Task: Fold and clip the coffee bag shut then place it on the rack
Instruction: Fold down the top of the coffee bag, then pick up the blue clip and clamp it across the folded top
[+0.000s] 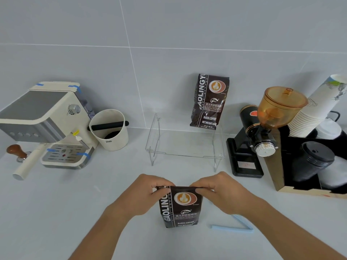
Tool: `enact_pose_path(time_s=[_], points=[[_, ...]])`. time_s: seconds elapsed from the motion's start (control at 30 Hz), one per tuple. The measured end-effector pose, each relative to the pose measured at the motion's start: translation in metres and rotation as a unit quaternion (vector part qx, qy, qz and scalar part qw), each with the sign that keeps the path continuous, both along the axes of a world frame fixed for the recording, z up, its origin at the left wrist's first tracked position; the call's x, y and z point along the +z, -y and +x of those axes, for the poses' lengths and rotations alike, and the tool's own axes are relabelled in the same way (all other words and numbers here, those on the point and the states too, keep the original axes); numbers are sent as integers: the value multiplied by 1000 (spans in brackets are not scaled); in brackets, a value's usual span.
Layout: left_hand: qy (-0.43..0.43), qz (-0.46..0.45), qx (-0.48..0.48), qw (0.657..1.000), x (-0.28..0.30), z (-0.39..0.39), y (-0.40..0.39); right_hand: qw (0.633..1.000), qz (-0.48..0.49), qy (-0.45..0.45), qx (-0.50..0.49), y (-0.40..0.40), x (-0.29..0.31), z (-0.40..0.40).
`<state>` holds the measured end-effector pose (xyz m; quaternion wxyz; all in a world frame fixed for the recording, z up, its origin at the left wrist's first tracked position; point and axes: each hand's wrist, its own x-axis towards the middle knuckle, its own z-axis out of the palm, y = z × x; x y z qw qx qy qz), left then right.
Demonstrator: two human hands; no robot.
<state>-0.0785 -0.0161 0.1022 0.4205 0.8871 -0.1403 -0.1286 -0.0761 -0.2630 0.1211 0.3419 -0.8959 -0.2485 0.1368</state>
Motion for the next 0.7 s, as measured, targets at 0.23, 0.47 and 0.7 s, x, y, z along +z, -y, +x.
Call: enact_pose_path(time_s=[0.23, 0.47, 0.7], points=[[-9, -25, 5, 1000, 2, 0, 0, 998, 32, 31, -42, 11, -12, 1], [15, -44, 32, 998, -3, -6, 1, 988, 49, -14, -148, 41, -34, -2], [19, -61, 46, 997, -8, -13, 4, 936, -173, -134, -276, 118, -116, -18]])
